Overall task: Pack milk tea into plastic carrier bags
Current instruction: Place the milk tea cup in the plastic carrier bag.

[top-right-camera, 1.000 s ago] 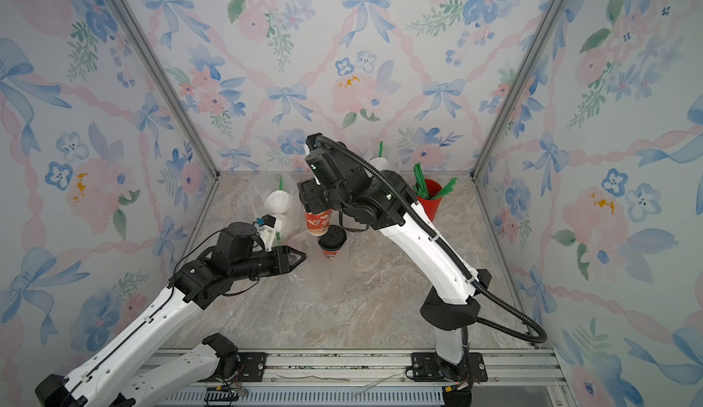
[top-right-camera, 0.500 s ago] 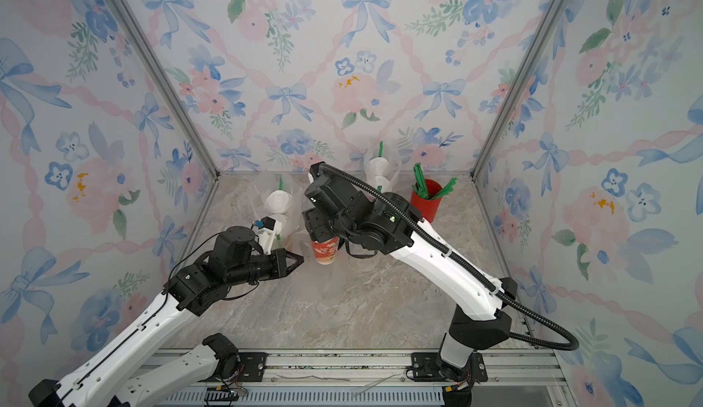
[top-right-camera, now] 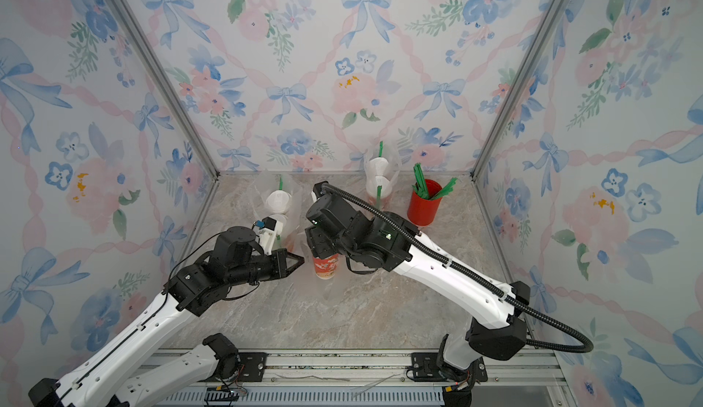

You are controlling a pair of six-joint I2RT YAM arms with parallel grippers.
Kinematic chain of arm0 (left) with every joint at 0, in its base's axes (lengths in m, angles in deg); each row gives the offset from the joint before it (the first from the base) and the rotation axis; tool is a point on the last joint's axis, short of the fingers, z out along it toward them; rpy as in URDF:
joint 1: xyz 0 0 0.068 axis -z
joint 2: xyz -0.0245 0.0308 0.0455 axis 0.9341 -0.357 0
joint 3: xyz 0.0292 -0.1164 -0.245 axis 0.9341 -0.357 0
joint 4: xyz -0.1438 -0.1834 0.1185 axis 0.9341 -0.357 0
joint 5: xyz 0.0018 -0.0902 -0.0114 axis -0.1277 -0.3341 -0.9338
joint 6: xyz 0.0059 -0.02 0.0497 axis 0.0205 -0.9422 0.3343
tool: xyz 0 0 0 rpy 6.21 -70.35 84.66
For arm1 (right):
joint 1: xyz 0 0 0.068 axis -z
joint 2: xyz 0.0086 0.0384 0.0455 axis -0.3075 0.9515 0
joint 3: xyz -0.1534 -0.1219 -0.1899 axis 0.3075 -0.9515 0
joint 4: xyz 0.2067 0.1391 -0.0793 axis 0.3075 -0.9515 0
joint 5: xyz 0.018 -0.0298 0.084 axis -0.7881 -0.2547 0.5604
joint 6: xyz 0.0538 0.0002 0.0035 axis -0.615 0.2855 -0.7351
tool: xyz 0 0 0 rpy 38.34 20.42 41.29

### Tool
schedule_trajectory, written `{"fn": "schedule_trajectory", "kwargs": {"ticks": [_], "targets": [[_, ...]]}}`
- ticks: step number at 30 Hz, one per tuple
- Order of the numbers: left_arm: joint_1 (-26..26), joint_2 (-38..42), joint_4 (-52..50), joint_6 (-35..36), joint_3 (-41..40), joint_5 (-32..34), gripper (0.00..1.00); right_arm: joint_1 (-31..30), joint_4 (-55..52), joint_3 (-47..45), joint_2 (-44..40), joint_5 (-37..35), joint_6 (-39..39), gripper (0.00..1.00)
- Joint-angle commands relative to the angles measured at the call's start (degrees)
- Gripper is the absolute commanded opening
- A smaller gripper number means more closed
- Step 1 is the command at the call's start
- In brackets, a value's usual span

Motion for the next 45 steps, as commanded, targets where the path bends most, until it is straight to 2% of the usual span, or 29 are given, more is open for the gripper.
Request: {"fn": "schedule_trajectory", "kwargs": {"ticks": [1, 27, 33, 36, 38, 43, 45], "targets": [[0.2, 0.0, -0.7, -0.9, 1.9, 0.0, 0.00, -0.8, 5.0, -3.1, -1.5, -1.5, -1.1, 0.60], [0.3, 0.3, -0.7, -2.2, 4.5, 1.5, 0.00, -0.9, 22.7, -28.1, -2.4, -2.0, -3.0, 0.59], [0.3, 0.3, -0.7, -2.1, 4.1, 1.8, 0.00, -0.8, 23.8, -31.5, -2.1, -1.6, -3.4, 0.63], [0.2, 0.2, -0.7, -1.9, 3.9, 2.0, 0.00, -0.8, 22.9, -31.4, -1.9, -1.2, -3.7, 0.71], [0.2, 0.2, -0.8, -1.9, 3.8, 2.3, 0.03, -0.8, 22.0, -30.7, -2.0, -0.9, -3.8, 0.78], [0.1, -0.4, -0.9, -0.3, 3.7, 3.8, 0.28, -0.7, 18.1, -25.9, -2.2, -0.8, -3.0, 0.87], [-0.1, -0.8, -1.0, 0.6, 3.6, 4.0, 0.33, -0.2, 16.6, -23.8, -2.5, -0.4, -2.9, 0.89]]}}
